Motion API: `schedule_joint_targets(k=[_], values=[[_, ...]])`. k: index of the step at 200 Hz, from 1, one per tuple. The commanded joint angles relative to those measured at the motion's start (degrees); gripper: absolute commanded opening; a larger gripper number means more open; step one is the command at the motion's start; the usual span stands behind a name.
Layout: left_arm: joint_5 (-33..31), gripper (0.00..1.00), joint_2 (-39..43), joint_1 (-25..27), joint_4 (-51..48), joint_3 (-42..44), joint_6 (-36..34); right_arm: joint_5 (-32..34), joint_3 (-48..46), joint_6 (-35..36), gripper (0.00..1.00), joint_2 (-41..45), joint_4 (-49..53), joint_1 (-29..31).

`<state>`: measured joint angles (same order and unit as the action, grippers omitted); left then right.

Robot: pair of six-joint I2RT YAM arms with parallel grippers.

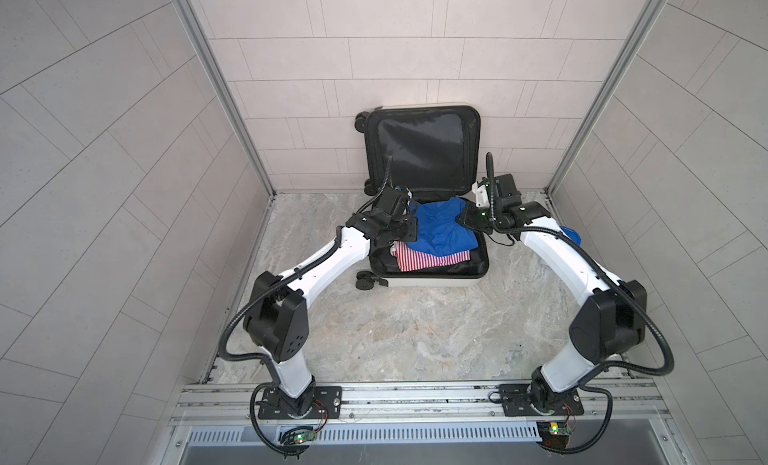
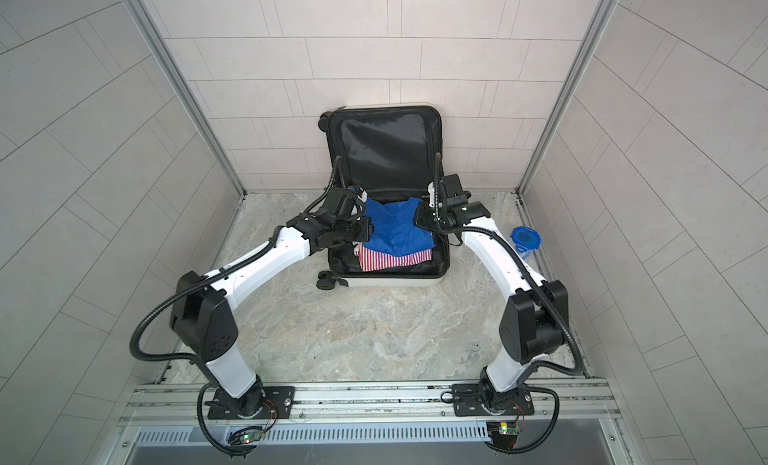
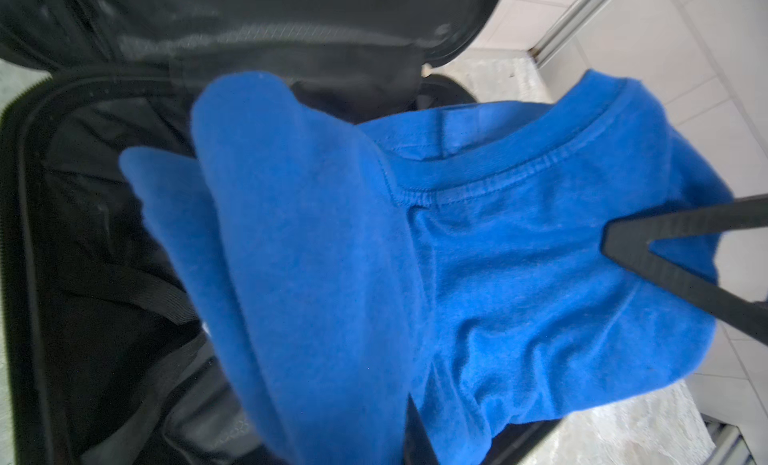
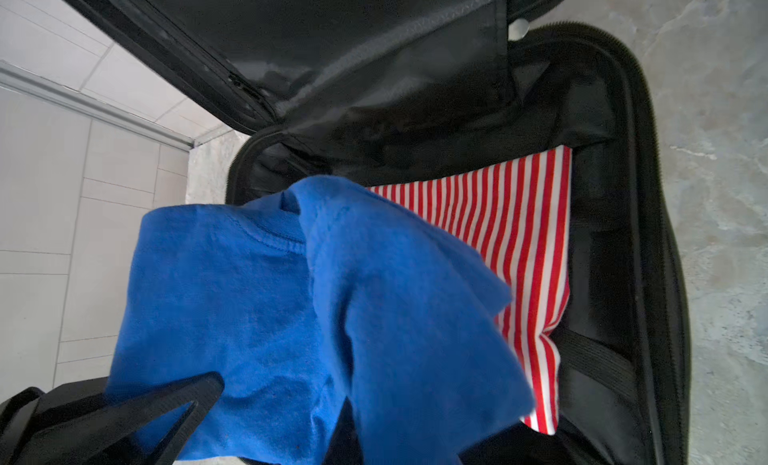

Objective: Pack the luggage
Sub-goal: 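Lift the blue T-shirt with both grippers and carry it into the suitcase, then lower the blue T-shirt onto the striped cloth and open both grippers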

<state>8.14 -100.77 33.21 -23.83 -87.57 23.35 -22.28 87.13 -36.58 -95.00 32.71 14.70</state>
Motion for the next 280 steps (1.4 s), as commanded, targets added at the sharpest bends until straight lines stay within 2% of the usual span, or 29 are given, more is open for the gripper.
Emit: schedule_joint_targets(k=[1, 96, 168, 181, 200, 234, 249, 263, 280], values=[[1.92, 0.00, -2.63, -1.37, 1.49, -3.42, -1.00, 0.10, 3.21, 1.34, 0.00, -2.37, 0.25, -0.09], [4.53, 0.00, -15.18, -5.91, 1.16, -7.50, -1.32, 2.77, 7.14, 2.54, 0.00, -15.12, -0.03, -2.16], [5.32, 0.00, -19.76, -6.87, 0.35, -7.62, -1.34, 3.01, 8.26, 4.87, 0.00, -20.97, 0.91, -3.31], [5.42, 0.01, -19.97, -7.24, -0.47, -7.62, -1.11, 2.29, 9.01, 6.07, 0.04, -21.44, 1.92, -3.54], [5.20, 0.11, -19.94, -7.67, -1.51, -7.57, -1.03, 2.33, 9.02, 6.12, 0.16, -21.37, 1.96, -3.79], [3.60, 0.42, -18.41, -7.88, -2.48, -7.14, -1.05, 2.41, 9.80, 6.51, 0.37, -19.43, 2.43, -3.88], [2.37, 0.51, -16.91, -7.99, -2.77, -6.76, -0.86, 3.13, 10.11, 6.85, 0.48, -18.10, 3.07, -3.82], [0.89, 0.56, -15.34, -7.99, -3.42, -6.57, -0.60, 4.32, 10.58, 7.28, 0.56, -16.80, 4.22, -3.81], [-0.45, 0.58, -13.19, -7.99, -4.23, -6.26, -0.33, 5.39, 10.73, 7.68, 0.62, -15.07, 5.10, -3.97]])
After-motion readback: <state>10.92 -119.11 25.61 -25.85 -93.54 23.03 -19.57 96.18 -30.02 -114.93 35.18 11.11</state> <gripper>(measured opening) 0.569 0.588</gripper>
